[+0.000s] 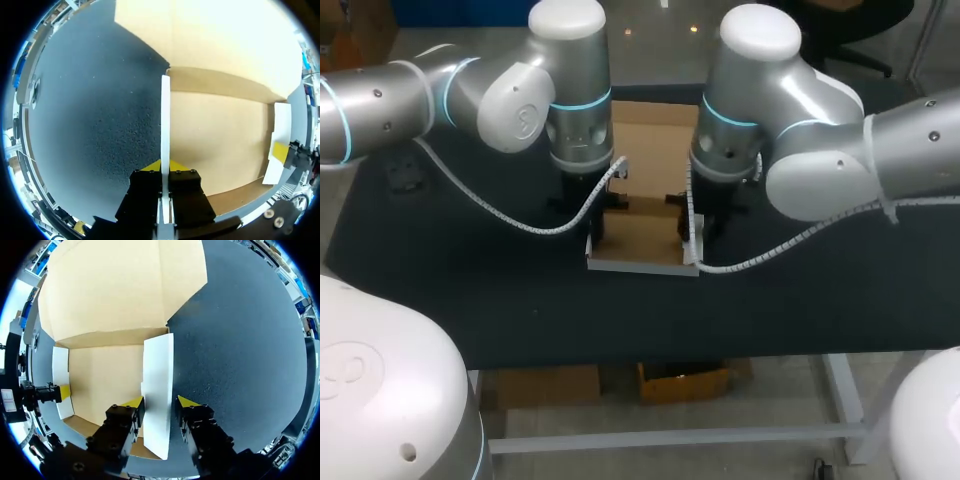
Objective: Assemble the packaging by folding the flat box into shape, placing the metal phone stand inside, and closing the box properly
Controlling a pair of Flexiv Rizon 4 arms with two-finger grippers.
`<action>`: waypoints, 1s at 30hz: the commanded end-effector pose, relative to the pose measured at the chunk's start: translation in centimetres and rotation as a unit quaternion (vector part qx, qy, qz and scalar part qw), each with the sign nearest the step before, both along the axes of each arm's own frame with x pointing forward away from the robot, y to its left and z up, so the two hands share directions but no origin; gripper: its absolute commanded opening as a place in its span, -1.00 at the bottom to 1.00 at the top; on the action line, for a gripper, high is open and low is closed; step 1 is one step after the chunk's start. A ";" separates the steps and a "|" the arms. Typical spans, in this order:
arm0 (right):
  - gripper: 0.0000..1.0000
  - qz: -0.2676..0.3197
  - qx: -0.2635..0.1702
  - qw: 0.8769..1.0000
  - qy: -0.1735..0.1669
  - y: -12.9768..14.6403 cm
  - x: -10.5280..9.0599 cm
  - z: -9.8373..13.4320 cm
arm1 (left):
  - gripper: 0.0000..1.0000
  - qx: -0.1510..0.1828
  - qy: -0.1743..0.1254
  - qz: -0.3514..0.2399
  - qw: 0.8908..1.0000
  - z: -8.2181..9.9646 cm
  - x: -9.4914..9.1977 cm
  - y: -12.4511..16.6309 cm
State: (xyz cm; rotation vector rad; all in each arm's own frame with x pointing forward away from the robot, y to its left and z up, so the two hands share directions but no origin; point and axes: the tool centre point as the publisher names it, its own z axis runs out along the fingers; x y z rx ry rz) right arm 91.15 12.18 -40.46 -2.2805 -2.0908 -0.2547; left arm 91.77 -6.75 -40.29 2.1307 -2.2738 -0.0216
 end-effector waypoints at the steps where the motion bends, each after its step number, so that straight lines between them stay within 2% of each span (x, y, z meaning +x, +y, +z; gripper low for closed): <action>1: -0.21 0.010 0.041 0.999 -0.007 -0.8 -0.5 0.6 | -1.00 0.003 0.000 0.000 1.000 0.0 0.0 -0.1; 10: -0.18 0.018 0.102 0.994 -0.024 -1.2 -0.7 2.0 | -1.00 0.003 0.000 0.000 1.000 0.0 0.0 -0.1; 17: -0.28 0.025 0.149 0.988 -0.030 -2.1 -1.0 2.2 | -1.00 0.003 0.000 0.000 1.000 0.0 0.0 -0.1; 24: -0.73 0.027 0.156 0.987 -0.029 -1.9 -0.9 2.2 | -1.00 0.003 0.000 0.000 1.000 0.0 0.0 -0.1; 30: -1.00 0.031 0.169 0.985 -0.028 -1.9 -0.6 2.1 | -1.00 0.003 0.000 0.000 1.000 0.0 0.0 -0.1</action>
